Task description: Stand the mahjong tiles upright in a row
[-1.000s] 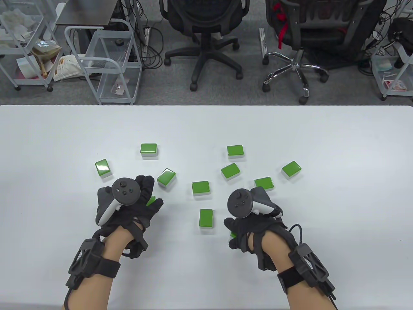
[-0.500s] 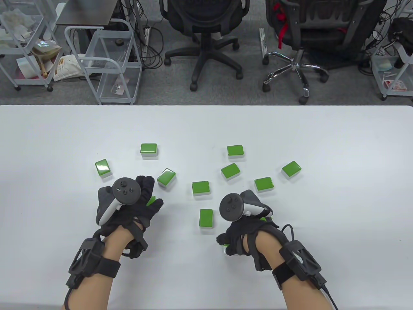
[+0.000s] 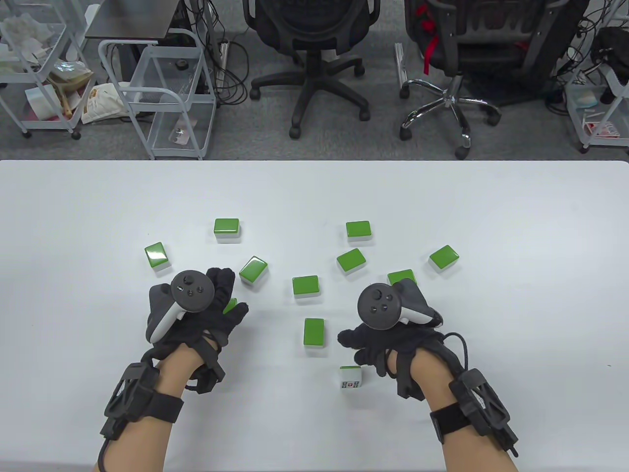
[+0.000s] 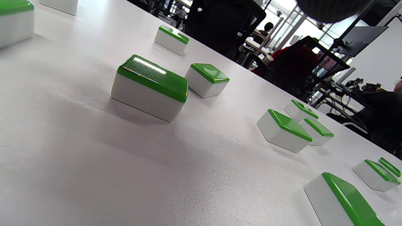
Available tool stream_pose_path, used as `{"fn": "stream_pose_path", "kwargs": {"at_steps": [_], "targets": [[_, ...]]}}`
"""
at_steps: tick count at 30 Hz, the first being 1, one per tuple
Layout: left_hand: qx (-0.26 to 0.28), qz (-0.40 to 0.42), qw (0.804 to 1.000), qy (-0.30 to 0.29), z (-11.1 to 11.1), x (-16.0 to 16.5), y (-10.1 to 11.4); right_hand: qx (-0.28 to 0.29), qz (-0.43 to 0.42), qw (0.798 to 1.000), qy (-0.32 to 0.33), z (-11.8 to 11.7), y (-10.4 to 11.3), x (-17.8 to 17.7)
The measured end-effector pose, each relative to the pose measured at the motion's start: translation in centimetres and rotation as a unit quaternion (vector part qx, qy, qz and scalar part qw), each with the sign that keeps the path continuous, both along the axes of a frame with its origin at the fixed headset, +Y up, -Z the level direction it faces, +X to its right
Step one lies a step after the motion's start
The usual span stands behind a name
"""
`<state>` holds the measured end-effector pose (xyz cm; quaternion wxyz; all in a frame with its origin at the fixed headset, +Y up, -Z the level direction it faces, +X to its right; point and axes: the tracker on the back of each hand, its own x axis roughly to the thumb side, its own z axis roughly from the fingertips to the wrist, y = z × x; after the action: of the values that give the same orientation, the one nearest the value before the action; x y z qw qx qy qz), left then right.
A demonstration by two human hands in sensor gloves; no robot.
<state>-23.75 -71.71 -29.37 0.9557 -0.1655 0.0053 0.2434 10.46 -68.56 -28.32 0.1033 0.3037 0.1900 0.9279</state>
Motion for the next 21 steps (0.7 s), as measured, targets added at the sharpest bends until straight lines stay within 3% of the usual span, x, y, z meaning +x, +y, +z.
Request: {"fn": "stream_pose_path", "kwargs": {"at_steps": [2,6,10,17,21], "targets": [[0.003,0.000,1.000,0.001,0.0,0.0,0.1,0.031,0.032,0.999,0.000,-0.6,0.1,0.4],[0.006,0.003,1.000,0.002,0.1,-0.1,0.3,0.015,0.091,0.996,-0.002,-1.2,-0.5,0.9],[0.005,0.002,1.000,0.001,0.1,-0.1,0.3,0.044,0.164,0.985,0.027,-0.7,-1.8,1.6],[0.002,-0.005,1.000,-0.002,0.0,0.0,0.2,0.033,0.170,0.984,0.038,-0.2,-4.6,3.4],[0.000,-0.005,1.000,-0.001,0.1,0.0,0.2,0.080,0.190,0.976,0.066,0.0,-5.1,3.2]]}}
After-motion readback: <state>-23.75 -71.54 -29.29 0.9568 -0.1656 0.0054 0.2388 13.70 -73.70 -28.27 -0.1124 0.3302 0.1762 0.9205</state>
